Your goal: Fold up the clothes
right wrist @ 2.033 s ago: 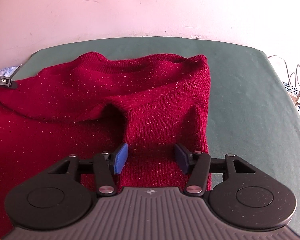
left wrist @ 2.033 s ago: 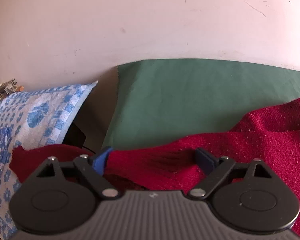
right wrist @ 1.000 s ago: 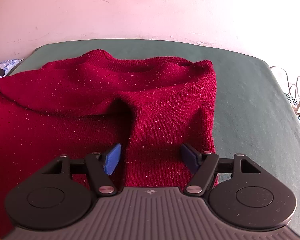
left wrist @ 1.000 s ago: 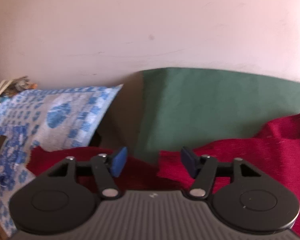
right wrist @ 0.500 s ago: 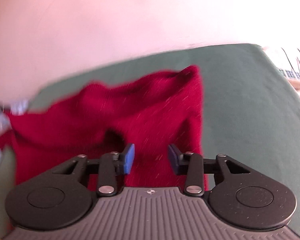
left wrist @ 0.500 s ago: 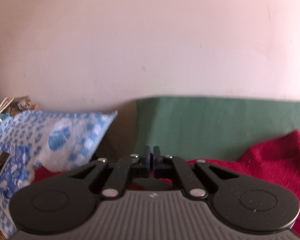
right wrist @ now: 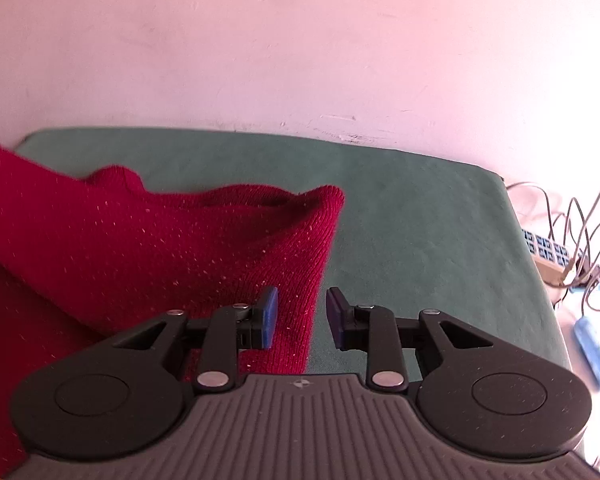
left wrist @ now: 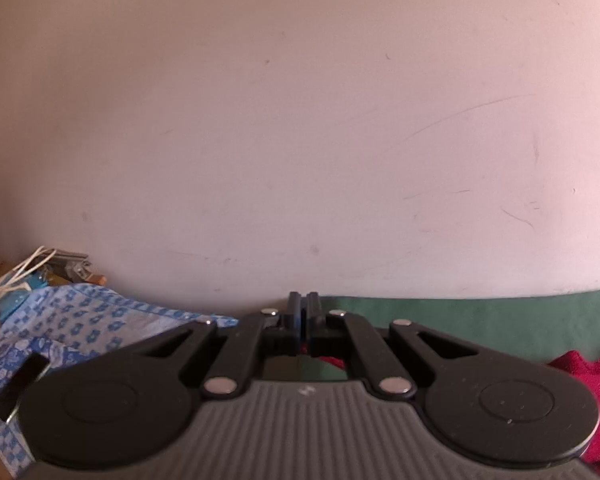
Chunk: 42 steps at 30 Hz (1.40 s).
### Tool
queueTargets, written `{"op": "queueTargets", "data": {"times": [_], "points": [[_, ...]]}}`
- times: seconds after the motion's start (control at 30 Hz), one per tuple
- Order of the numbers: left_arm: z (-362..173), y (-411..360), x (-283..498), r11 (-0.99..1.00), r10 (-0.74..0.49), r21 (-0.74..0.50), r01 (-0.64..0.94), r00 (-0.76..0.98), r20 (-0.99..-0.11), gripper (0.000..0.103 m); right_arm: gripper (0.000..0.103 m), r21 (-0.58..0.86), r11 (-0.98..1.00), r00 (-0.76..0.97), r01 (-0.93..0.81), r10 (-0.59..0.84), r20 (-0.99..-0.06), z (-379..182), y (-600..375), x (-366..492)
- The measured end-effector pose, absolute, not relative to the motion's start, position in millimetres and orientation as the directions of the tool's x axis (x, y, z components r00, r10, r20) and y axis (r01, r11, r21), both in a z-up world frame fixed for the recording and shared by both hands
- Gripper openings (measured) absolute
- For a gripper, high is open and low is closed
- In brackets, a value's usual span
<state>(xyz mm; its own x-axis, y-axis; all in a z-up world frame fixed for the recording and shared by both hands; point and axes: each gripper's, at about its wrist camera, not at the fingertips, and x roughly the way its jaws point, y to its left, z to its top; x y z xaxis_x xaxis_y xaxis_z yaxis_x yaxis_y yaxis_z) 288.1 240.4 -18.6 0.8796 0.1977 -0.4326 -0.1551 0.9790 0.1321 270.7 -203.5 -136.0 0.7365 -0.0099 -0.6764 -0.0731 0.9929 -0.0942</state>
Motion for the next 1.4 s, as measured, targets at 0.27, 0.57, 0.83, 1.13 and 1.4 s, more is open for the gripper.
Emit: {"op": "queueTargets", "data": {"times": [0.27, 0.57, 0.83, 1.13, 1.4], "points": [[-61.4, 233.7, 293.4, 0.966, 0.246, 0.202, -0.160, 0.812, -0.530, 0.000, 0.024, -0.134, 0.984, 0.758, -0.117, 0.002, -0.652, -136.0, -197.5, 282.0], [-88.9, 249.5, 288.5, 0.955, 0.293, 0.209, -0.209, 0.752, -0.590, 0.000, 0.009, -0.252, 0.948, 0.774, -0.196, -0.009, -0.633, -165.5, -176.6, 305.3], [-119.5, 234.9, 286.0, 0.958, 0.283, 0.228, -0.174, 0.703, -0.652, 0.000, 0.009, -0.152, 0.974, 0.757, -0.170, 0.031, -0.653, -132.6, -199.2, 306.1], [-75.3, 221.5, 308.4, 0.971, 0.228, 0.210, -0.117, 0.727, -0.648, 0.000, 0.010, 0.027, 0.999, 0.747, -0.036, 0.045, -0.663, -3.3, -279.7, 334.4], [-0.5, 203.0, 341.4, 0.958, 0.260, 0.260, -0.120, 0.744, -0.615, 0.000, 0.014, 0.024, 1.000, 0.712, -0.016, 0.028, -0.702, 83.3, -290.5, 379.2]]}}
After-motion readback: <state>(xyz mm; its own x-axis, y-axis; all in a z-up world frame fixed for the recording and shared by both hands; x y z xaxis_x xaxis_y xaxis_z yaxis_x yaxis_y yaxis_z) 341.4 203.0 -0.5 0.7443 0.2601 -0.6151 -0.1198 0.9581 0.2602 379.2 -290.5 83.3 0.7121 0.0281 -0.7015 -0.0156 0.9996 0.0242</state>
